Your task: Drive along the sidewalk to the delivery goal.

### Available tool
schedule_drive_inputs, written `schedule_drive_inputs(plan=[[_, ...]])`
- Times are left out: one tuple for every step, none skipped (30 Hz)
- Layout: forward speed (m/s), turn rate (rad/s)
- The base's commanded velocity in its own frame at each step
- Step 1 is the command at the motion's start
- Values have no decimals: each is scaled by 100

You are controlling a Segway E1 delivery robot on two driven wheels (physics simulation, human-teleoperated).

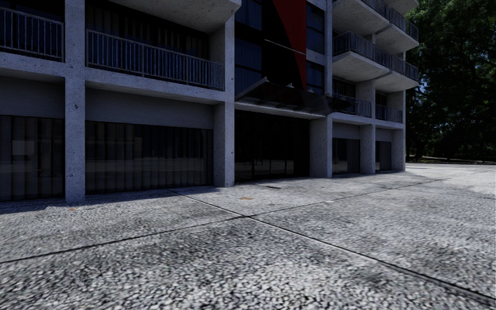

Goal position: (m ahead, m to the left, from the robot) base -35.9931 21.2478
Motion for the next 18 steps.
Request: schedule_drive_inputs(plan=[[0,0],[0,0],[0,0],[0,0],[0,0],[0,0],[0,0],[0,0],[0,0],[0,0],[0,0],[0,0],[0,0],[0,0],[0,0],[0,0],[0,0],[0,0]])
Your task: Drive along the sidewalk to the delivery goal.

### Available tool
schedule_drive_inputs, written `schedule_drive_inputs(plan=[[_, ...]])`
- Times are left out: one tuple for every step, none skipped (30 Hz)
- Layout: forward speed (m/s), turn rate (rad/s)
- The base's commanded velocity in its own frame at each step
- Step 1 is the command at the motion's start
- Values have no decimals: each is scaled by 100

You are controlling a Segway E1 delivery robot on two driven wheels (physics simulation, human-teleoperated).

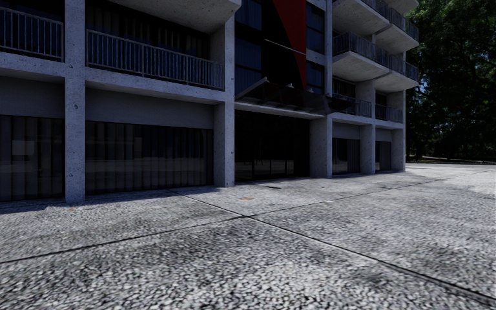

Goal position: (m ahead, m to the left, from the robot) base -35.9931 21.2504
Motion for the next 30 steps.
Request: schedule_drive_inputs(plan=[[0,0],[0,0],[0,0],[0,0],[0,0],[0,0],[0,0],[0,0],[0,0],[0,0],[0,0],[0,0],[0,-3],[0,-20],[0,-20],[0,-30],[0,-34],[0,-39],[0,-39],[0,-48],[0,-53],[0,-53],[0,-54],[0,-55],[0,-57],[0,-61],[0,-61],[2,-62],[22,-63],[51,-63]])
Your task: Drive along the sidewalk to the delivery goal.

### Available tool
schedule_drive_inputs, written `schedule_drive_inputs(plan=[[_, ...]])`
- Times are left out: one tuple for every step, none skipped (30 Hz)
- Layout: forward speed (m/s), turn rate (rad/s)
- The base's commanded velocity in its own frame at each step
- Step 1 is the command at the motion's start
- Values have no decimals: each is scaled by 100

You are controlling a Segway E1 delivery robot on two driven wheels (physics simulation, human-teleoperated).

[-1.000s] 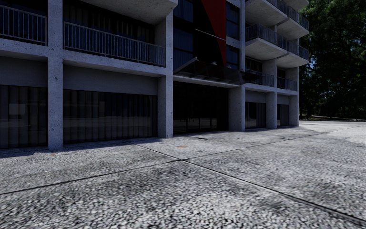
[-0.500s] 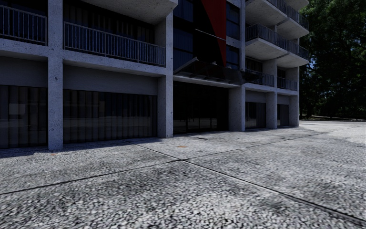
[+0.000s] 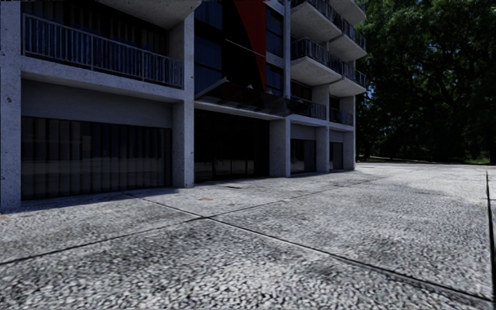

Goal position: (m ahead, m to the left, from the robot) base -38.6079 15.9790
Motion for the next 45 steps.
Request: schedule_drive_inputs(plan=[[51,-63],[69,-63],[73,-63],[74,-63],[74,-63],[74,-63],[74,-63],[74,-63],[74,-63],[74,-63],[75,-63],[79,-63],[79,-63],[91,-63],[100,-63],[102,-63],[102,-63],[103,-63],[103,-63],[103,-63],[103,-63],[103,-63],[103,-63],[103,-63],[103,-63],[103,-63],[103,-63],[103,-63],[103,-63],[103,-63],[103,-63],[103,-63],[103,-63],[104,-63],[104,-63],[104,-63],[104,-63],[104,-63],[104,-63],[104,-63],[104,-63],[104,-63],[104,-63],[104,-63],[104,-63]])
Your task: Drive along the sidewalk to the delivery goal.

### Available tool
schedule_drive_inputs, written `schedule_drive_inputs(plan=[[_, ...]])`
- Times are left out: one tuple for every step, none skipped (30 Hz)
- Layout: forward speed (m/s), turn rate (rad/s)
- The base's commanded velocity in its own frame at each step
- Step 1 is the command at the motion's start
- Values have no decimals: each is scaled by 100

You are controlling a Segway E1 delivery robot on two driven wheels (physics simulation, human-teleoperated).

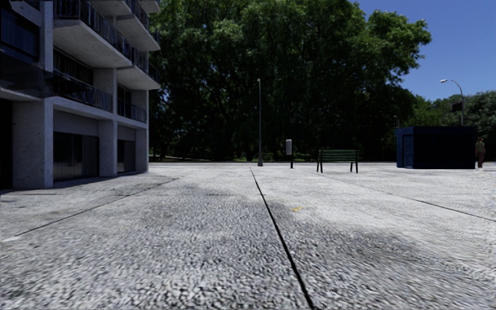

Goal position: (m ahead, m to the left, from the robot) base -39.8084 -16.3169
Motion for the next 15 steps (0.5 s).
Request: schedule_drive_inputs(plan=[[104,-63],[106,-63],[106,-63],[108,-63],[112,-63],[112,-63],[114,-63],[114,-63],[115,-63],[115,-63],[115,-63],[115,-63],[115,-63],[115,-63],[116,-63]])
